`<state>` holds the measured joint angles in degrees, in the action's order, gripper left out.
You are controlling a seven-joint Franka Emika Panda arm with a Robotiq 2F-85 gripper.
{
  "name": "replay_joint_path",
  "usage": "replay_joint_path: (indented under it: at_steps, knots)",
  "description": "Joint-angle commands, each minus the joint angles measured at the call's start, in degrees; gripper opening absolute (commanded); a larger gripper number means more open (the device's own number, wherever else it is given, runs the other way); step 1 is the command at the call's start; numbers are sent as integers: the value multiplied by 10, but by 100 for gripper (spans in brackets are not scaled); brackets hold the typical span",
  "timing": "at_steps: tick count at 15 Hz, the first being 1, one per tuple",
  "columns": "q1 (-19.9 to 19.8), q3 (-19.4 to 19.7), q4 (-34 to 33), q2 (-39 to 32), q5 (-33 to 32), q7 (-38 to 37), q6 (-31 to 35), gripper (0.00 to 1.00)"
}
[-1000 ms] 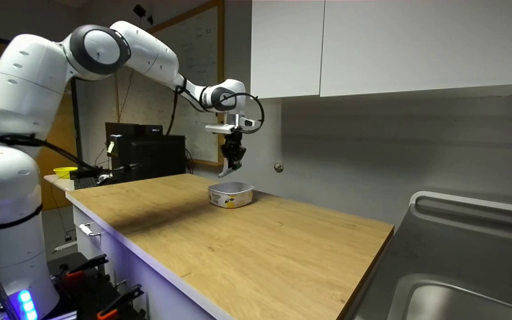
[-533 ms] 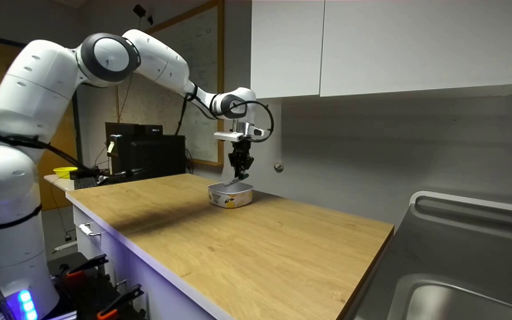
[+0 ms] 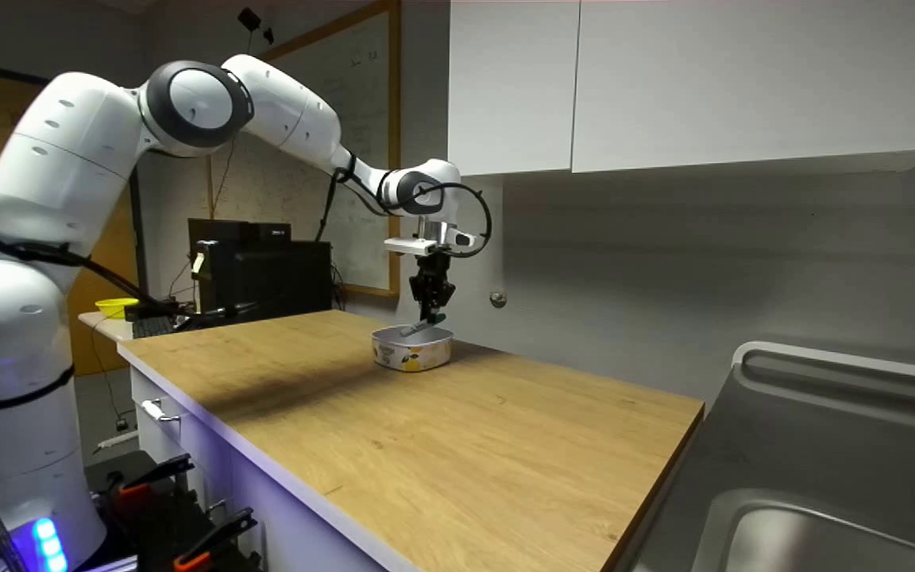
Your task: Put the marker in the bowl
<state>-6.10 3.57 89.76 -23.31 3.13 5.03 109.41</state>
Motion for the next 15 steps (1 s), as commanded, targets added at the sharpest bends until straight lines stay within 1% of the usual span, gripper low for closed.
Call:
replay_joint_path:
  at_steps: [1,2,3,4,5,6,10,12,13,15]
  knots:
    - [3,-2,-12,-9,-7,-6,-13,7]
    - [4,-1,-11,-10,-8,-7,-13,7]
    - [4,-1,-10,-10,-8,-8,-14,12]
    - [5,-1,-10,-11,-9,-10,-15,46]
    - [5,-1,-10,-12,-9,-10,-15,47]
    - [6,-1,-11,-13,-9,-11,-16,52]
    - [5,-1,-9,-12,-8,-11,-16,84]
    - [4,-1,-6,-8,-5,-8,-16,97]
    - [2,-3,-2,-4,-1,-4,-15,100]
    - [2,-5,10,10,3,3,-14,100]
